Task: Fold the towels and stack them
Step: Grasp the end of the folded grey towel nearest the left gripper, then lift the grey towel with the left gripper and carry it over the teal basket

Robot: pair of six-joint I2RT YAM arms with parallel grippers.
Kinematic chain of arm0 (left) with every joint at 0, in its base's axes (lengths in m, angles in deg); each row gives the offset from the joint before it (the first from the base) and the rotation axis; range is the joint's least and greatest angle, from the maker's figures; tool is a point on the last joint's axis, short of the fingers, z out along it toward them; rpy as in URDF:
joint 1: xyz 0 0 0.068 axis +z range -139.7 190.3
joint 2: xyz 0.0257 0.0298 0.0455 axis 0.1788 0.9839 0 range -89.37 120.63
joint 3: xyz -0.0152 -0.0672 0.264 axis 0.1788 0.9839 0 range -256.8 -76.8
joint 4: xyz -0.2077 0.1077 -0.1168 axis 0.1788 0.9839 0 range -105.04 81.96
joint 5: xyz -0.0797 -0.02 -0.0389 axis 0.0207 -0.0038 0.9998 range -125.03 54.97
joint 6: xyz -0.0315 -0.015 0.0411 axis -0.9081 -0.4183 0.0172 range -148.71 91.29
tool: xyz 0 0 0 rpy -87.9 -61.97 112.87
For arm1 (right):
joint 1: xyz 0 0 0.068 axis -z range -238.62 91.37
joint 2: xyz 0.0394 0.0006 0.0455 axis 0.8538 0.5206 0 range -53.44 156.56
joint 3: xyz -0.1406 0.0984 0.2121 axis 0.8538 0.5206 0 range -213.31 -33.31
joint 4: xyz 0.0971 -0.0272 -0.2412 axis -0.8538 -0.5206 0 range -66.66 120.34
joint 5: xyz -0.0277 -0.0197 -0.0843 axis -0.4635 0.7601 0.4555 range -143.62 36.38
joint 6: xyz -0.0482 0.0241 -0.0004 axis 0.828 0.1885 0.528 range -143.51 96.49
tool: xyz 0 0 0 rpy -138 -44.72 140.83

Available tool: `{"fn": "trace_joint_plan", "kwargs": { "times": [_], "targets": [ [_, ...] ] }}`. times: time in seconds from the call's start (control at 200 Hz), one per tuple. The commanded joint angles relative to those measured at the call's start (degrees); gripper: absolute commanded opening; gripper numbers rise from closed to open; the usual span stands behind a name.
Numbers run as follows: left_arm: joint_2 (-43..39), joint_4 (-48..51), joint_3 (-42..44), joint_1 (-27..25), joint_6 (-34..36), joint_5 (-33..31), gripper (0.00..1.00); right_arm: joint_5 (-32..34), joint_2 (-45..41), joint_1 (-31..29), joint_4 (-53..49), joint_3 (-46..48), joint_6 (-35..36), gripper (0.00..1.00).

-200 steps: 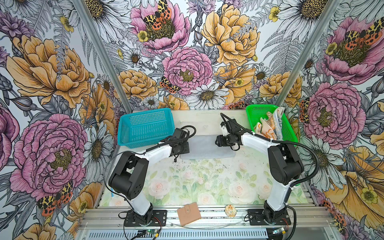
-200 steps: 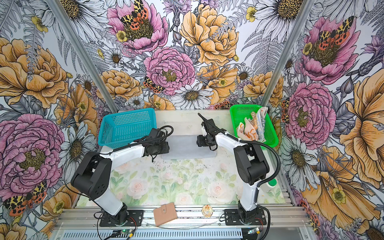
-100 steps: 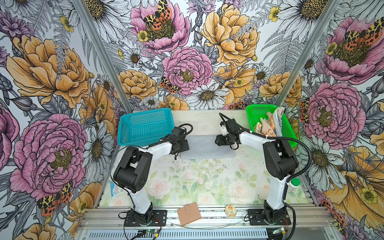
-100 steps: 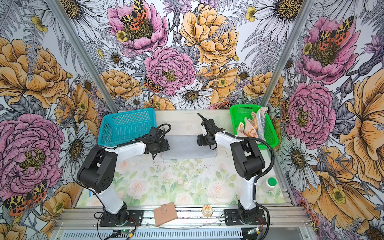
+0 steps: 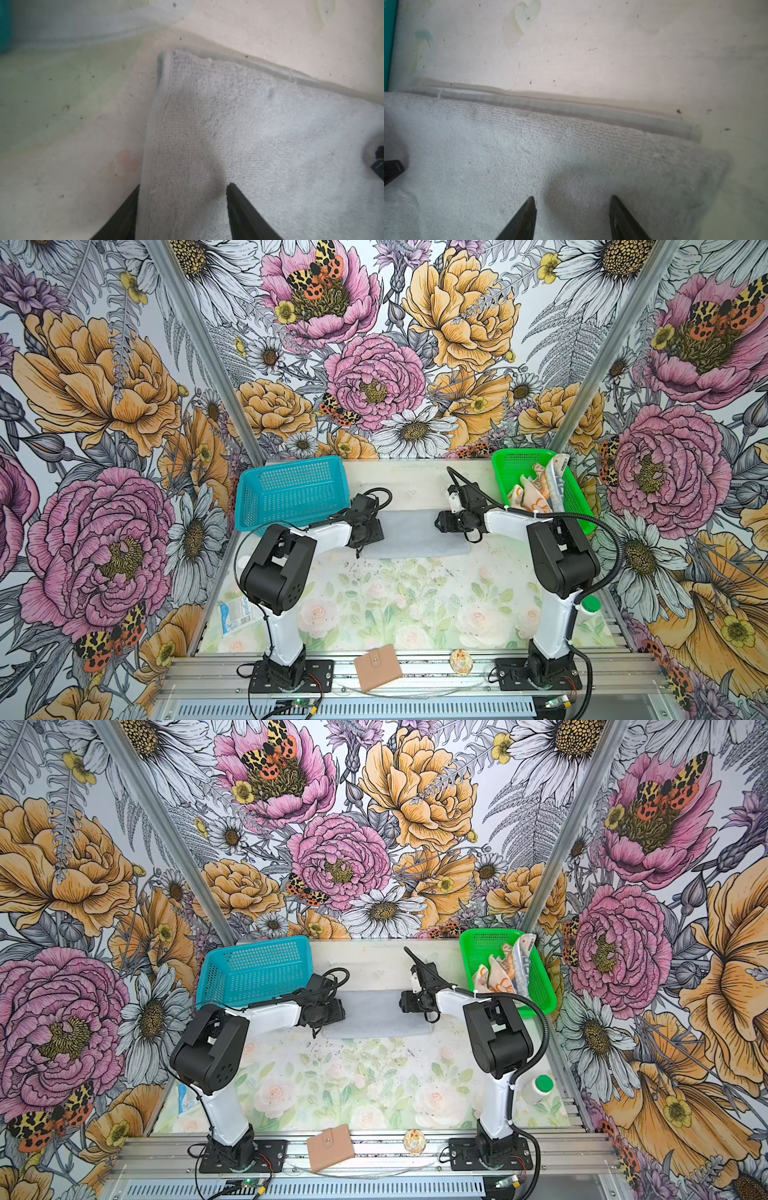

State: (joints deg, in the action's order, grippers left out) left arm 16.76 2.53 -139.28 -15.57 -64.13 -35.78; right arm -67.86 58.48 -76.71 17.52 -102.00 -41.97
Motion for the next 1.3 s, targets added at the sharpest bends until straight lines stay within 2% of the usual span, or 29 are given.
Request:
{"fn": "trace_joint_plan", "kwargs": {
  "times": [0.0,0.125,0.225,0.32,0.43,0.55,0.585,0.61,0.731,0.926,1.296],
  "targets": [
    [2.29,0.02,-1.13,-1.14,-1.08,0.85,0.52,-0.62,0.96,-0.56,2.01,-0.57,-0.88,0.58],
    [3.68,0.10,-3.38,-2.40,-1.41,0.89,0.35,-1.27,1.44,-0.83,2.10,-0.90,-1.18,0.58],
    [4.17,0.59,-5.20,-2.94,-1.67,0.46,0.13,-1.40,1.24,-1.12,2.11,-1.01,-0.91,0.58],
    [3.70,2.31,-6.99,-3.29,-1.16,-1.06,0.00,-1.10,0.39,-1.59,2.61,-0.62,-0.34,0.59],
    [2.88,7.83,-11.03,-3.34,1.66,-3.90,0.00,-1.62,-1.02,-2.21,4.92,0.73,0.03,0.62],
    [2.90,17.83,-18.72,-3.24,6.78,-9.61,0.00,-3.72,-3.00,-2.87,9.21,3.01,-0.09,0.82],
    [3.09,21.35,-21.40,-3.22,8.54,-10.81,0.00,-4.69,-3.88,-3.00,11.08,4.09,-0.23,0.86],
    [3.33,23.73,-23.27,-3.12,9.77,-14.10,0.00,-5.39,-4.55,-3.14,12.79,4.96,-0.45,0.88],
    [4.87,33.98,-32.71,-2.27,15.03,-20.38,0.00,-9.68,-7.98,-3.34,21.23,9.36,-1.61,0.89],
    [5.41,39.94,-42.12,1.56,20.66,-21.04,0.00,-12.36,-10.80,-4.22,31.64,15.02,-2.73,0.90],
    [10.37,45.89,-58.09,7.68,27.19,-19.82,0.00,-14.72,-9.39,-4.83,32.18,14.35,-2.34,0.94]
  ]
}}
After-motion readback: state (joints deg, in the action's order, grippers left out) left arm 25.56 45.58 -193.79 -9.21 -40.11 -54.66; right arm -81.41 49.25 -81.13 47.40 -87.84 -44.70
